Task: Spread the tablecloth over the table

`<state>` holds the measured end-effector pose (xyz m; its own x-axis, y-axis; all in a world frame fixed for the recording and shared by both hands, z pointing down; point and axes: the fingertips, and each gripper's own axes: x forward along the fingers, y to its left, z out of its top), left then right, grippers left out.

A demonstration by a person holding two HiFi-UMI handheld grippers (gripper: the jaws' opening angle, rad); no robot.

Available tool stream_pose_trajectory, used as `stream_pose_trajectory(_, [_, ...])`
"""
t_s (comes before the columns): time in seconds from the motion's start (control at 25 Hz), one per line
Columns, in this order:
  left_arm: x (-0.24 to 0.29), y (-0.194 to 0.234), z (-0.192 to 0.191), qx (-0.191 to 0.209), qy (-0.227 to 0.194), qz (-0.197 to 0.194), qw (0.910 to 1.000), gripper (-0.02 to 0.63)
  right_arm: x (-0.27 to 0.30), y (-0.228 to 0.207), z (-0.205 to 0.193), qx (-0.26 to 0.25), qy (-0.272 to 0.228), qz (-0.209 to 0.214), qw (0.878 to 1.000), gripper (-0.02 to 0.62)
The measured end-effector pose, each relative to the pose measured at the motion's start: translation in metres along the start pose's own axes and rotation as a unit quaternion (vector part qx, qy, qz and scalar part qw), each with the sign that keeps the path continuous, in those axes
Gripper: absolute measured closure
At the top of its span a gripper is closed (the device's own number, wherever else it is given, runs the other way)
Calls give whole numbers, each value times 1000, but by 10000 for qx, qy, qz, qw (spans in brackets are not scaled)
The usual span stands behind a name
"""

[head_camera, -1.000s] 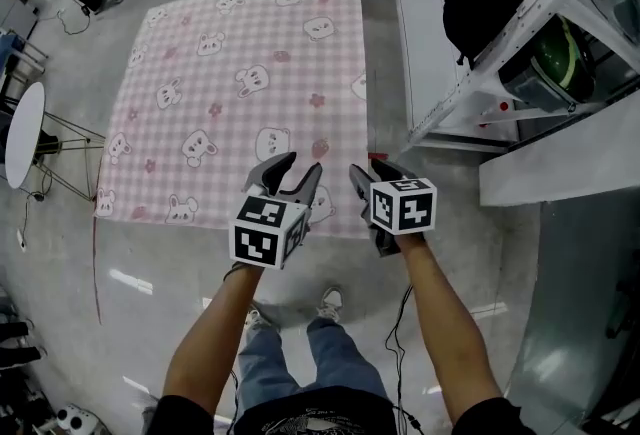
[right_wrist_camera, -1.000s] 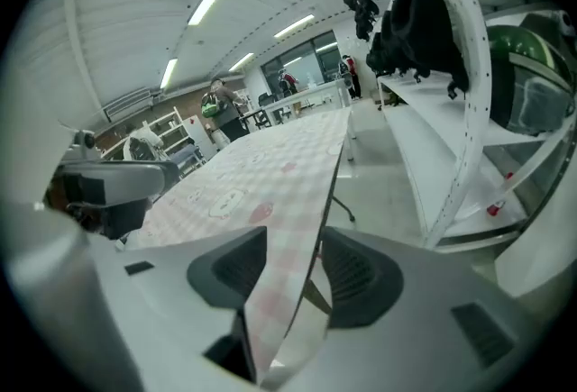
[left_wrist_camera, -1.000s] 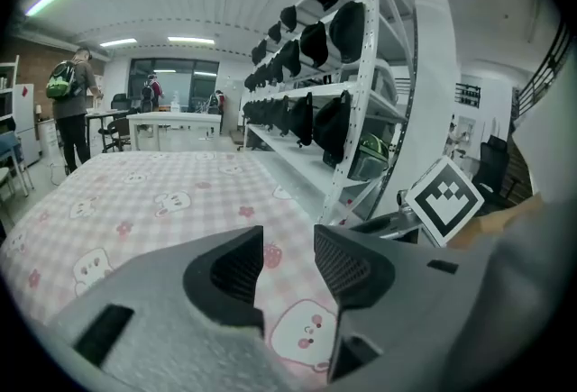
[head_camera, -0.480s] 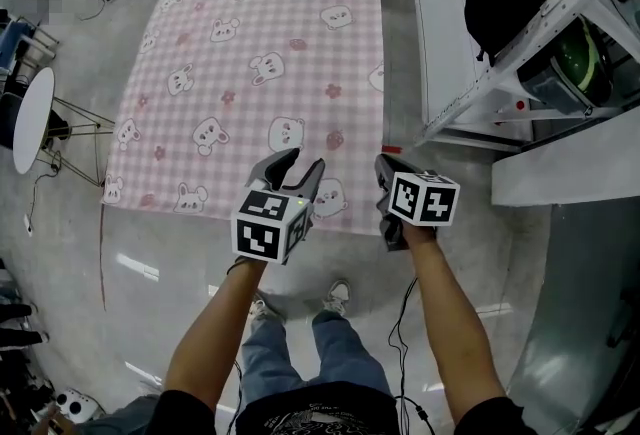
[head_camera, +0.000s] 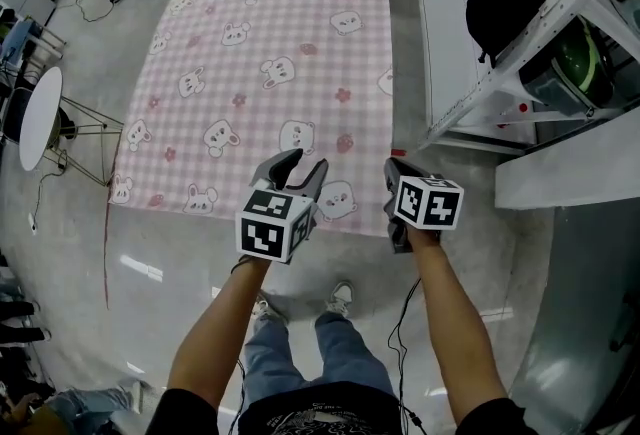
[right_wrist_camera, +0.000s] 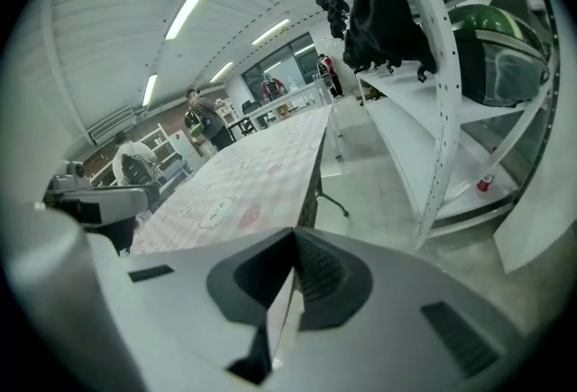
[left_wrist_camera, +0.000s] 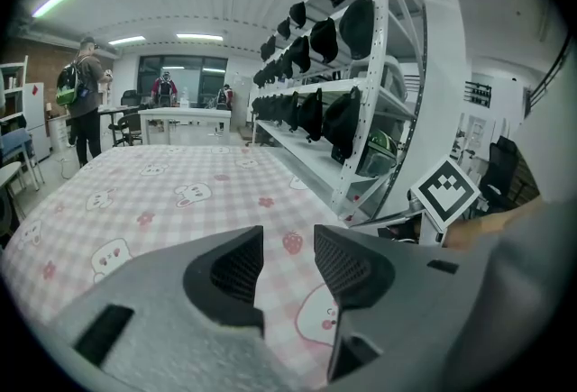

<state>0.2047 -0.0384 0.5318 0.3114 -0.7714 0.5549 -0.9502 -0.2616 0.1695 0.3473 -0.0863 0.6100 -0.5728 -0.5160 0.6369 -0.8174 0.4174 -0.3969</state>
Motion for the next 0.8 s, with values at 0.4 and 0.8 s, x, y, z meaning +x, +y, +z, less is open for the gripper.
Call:
stream_pose_trajectory(0.4, [-6, 9, 11, 44, -94, -56, 9999, 428, -2, 2, 0, 129, 37, -24, 9999, 588])
stream_pose_trajectory(0.8, [-74, -2, 64, 131, -454, 211, 9987, 428, -74, 54, 58, -498, -358, -42, 9981, 546])
